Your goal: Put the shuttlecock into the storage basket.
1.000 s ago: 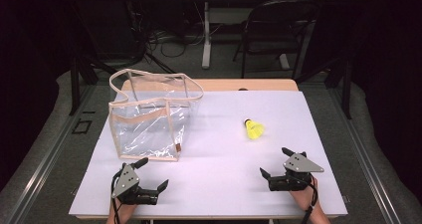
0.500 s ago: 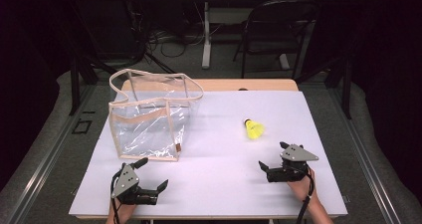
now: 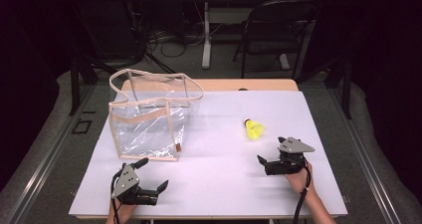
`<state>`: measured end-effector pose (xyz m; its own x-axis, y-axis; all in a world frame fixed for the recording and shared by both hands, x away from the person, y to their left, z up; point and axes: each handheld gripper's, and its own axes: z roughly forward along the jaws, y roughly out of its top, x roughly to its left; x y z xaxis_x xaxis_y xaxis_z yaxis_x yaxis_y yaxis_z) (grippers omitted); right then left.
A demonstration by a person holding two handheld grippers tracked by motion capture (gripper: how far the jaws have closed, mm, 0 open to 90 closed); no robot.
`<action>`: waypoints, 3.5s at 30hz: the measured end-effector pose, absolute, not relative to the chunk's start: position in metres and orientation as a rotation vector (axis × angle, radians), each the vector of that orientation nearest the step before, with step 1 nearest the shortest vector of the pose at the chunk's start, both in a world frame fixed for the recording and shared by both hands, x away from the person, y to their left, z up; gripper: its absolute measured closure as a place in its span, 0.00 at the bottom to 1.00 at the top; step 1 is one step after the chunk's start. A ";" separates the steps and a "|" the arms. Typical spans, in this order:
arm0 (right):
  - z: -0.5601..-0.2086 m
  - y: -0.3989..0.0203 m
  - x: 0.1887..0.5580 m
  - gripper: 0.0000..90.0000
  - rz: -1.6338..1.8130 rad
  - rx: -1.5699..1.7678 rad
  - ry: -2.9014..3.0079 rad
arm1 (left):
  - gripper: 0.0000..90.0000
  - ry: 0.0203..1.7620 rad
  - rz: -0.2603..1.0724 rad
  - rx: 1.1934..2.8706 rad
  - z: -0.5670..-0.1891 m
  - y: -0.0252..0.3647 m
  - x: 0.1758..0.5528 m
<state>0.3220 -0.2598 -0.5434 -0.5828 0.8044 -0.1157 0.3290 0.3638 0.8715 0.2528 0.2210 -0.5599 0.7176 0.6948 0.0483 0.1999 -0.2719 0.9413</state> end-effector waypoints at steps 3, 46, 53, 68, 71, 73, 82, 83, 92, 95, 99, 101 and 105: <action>-0.544 -0.260 0.326 0.00 1.153 0.980 2.090 | 0.00 0.700 0.561 1.824 -0.560 0.221 0.253; -0.539 -0.252 0.387 0.00 1.103 1.044 2.119 | 0.00 0.696 0.569 1.827 -0.559 0.220 0.253; -0.538 -0.250 0.395 0.05 1.076 1.067 2.134 | 0.00 0.692 0.570 1.830 -0.559 0.219 0.253; -0.544 -0.242 0.409 0.50 0.980 1.107 2.142 | 0.00 0.696 0.569 1.829 -0.559 0.220 0.253; -0.542 -0.242 0.413 0.58 0.975 1.136 2.133 | 0.00 0.694 0.569 1.829 -0.559 0.219 0.253; -0.542 -0.242 0.415 0.62 0.962 1.145 2.134 | 0.00 0.694 0.570 1.831 -0.559 0.220 0.253; -0.549 -0.236 0.422 0.78 0.909 1.196 2.145 | 0.00 0.695 0.570 1.833 -0.559 0.220 0.253; -0.550 -0.236 0.423 0.80 0.908 1.200 2.138 | 0.00 0.694 0.570 1.832 -0.559 0.220 0.253; -0.552 -0.237 0.424 0.91 0.900 1.263 2.108 | 0.00 0.693 0.565 1.833 -0.559 0.220 0.253; -0.553 -0.236 0.424 0.94 0.897 1.265 2.100 | 0.00 0.694 0.566 1.834 -0.559 0.220 0.253; -0.553 -0.236 0.424 0.98 0.896 1.269 2.090 | 0.00 0.694 0.565 1.834 -0.559 0.220 0.253; -0.552 -0.236 0.424 0.99 0.898 1.262 2.094 | 0.00 0.694 0.565 1.834 -0.559 0.220 0.253; -0.551 -0.236 0.423 0.99 0.903 1.244 2.102 | 0.00 0.691 0.565 1.835 -0.559 0.220 0.253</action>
<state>0.4232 -0.2363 -0.5508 -0.4350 0.8943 -0.1052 0.5395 0.3523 0.7647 0.2533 0.2199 -0.5589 0.7217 0.6897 0.0598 0.1955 -0.2859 0.9381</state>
